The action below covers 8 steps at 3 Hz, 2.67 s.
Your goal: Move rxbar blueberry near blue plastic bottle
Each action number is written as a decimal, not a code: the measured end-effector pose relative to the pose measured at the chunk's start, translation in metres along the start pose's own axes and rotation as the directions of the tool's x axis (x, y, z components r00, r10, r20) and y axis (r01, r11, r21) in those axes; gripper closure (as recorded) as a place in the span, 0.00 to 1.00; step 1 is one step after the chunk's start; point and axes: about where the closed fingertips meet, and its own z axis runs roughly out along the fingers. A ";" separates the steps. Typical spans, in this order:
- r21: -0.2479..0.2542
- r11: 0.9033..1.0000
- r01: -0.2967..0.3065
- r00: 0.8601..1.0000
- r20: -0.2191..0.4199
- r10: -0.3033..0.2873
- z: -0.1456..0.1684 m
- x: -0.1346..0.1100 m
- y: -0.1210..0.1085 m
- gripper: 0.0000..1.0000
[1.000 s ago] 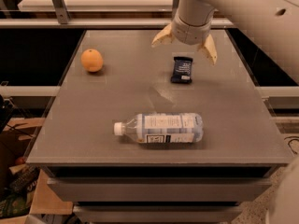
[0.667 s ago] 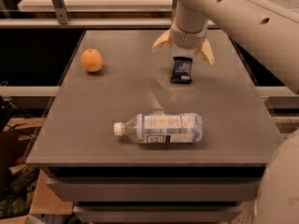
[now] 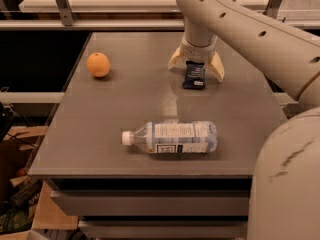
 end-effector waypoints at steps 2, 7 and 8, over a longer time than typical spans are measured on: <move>-0.007 1.000 -0.004 1.000 0.012 0.005 -0.003 0.004 -0.001 0.64; -0.033 0.997 -0.064 0.992 0.106 0.067 -0.086 -0.071 -0.006 1.00; -0.029 0.995 -0.097 0.976 0.193 0.100 -0.111 -0.094 -0.004 1.00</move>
Offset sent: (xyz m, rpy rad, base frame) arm 0.0050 -0.0012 -0.0139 -0.0073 0.0519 -0.0139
